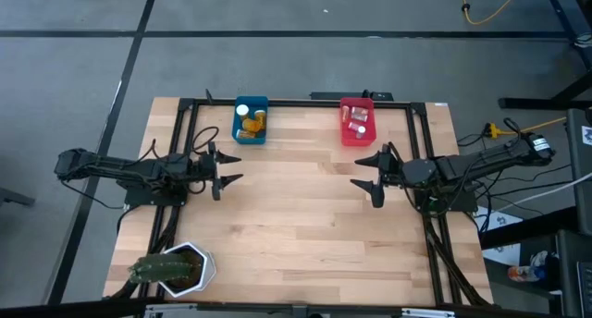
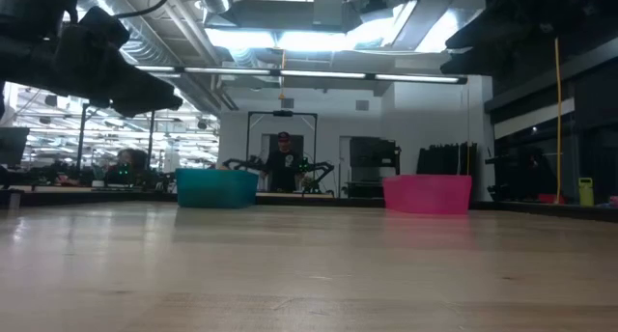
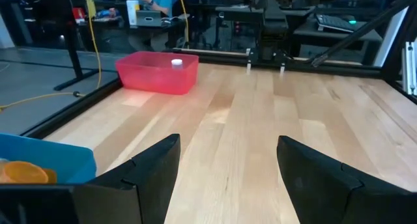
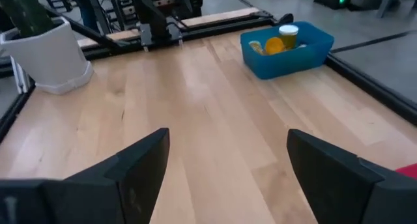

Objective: Pick and place medicine bottles into bin by pill shape (circle, oval)
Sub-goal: Return to Home Position

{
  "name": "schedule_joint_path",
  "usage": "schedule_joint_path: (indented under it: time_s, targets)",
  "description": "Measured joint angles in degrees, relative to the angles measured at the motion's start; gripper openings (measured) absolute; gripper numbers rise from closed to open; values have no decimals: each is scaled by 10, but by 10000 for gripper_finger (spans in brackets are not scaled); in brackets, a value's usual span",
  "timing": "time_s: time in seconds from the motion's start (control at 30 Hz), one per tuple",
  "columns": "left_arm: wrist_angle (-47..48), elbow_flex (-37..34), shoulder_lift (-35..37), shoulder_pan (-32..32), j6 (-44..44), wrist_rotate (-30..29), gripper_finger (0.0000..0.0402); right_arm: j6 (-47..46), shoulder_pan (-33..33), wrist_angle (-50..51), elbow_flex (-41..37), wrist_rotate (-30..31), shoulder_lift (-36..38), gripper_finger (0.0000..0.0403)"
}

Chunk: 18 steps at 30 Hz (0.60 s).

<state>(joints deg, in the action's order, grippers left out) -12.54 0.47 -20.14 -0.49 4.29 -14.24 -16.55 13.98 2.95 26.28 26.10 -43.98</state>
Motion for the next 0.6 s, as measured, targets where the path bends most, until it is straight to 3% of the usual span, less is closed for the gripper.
schedule_joint_path:
  time_s: [0.2,0.37,0.5,0.6]
  targets:
    - [0,0,0,0,0,0,247,32,-3,-11,-18,-1,-2,310]
    - [0,0,0,0,0,0,247,22,-3,-44,-84,-55,17,310]
    - [0,0,0,0,0,0,247,58,-5,-123,-158,-127,94,310]
    - [0,0,0,0,0,0,247,64,-18,-122,-197,-176,164,310]
